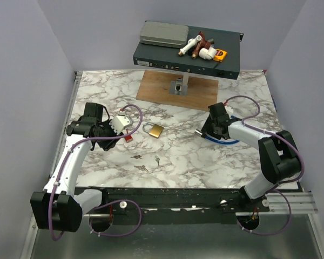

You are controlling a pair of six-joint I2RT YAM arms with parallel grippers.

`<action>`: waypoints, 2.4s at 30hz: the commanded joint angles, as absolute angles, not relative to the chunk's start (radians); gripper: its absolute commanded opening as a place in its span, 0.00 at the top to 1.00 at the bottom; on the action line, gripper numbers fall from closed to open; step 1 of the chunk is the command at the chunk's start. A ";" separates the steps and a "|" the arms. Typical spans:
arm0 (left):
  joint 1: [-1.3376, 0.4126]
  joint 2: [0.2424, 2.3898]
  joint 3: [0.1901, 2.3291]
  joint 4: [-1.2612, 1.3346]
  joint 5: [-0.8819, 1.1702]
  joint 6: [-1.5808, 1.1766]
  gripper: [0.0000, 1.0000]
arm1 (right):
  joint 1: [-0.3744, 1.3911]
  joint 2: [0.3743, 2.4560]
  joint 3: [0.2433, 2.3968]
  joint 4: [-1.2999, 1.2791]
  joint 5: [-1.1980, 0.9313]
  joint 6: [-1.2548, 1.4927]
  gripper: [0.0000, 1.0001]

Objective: Unlock with the key
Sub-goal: Move the lock to the center of the board, then pick up the key from the center of the board.

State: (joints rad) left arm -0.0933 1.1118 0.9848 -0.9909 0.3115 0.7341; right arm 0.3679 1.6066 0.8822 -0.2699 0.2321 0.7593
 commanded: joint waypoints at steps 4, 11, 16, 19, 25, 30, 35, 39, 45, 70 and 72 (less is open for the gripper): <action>-0.088 1.096 0.981 -1.005 0.357 0.721 0.61 | 0.448 1.685 0.903 -0.210 0.154 0.852 0.45; -0.088 1.092 0.990 -1.011 0.354 0.719 0.61 | 0.529 1.818 1.020 -0.192 0.145 0.926 0.45; -0.088 1.090 0.986 -1.017 0.352 0.721 0.61 | 0.594 1.891 1.111 -0.171 0.154 0.982 0.45; -0.088 1.088 0.986 -1.021 0.348 0.726 0.61 | 0.609 1.894 1.165 -0.184 0.163 0.970 0.45; -0.088 1.087 0.994 -1.020 0.376 0.726 0.54 | 0.631 1.732 1.154 -0.211 0.257 0.836 0.38; -0.088 1.091 0.984 -1.000 0.415 0.725 0.41 | 0.762 1.584 1.053 -0.197 0.364 0.690 0.34; -0.087 1.109 0.974 -0.978 0.428 0.712 0.13 | 0.902 1.554 0.979 -0.158 0.357 0.576 0.34; -0.082 1.149 0.977 -0.974 0.427 0.709 0.02 | 0.925 1.535 0.877 0.031 0.217 0.443 0.29; 0.007 1.195 1.004 -0.988 0.498 0.712 0.01 | 0.941 1.639 0.962 0.088 0.014 0.303 0.28; 0.159 1.262 1.080 -1.113 0.606 0.745 0.01 | 1.072 2.087 1.320 0.075 -0.121 0.044 0.35; 0.158 1.258 1.080 -1.116 0.609 0.747 0.01 | 1.076 2.084 1.312 0.060 -0.108 0.028 0.36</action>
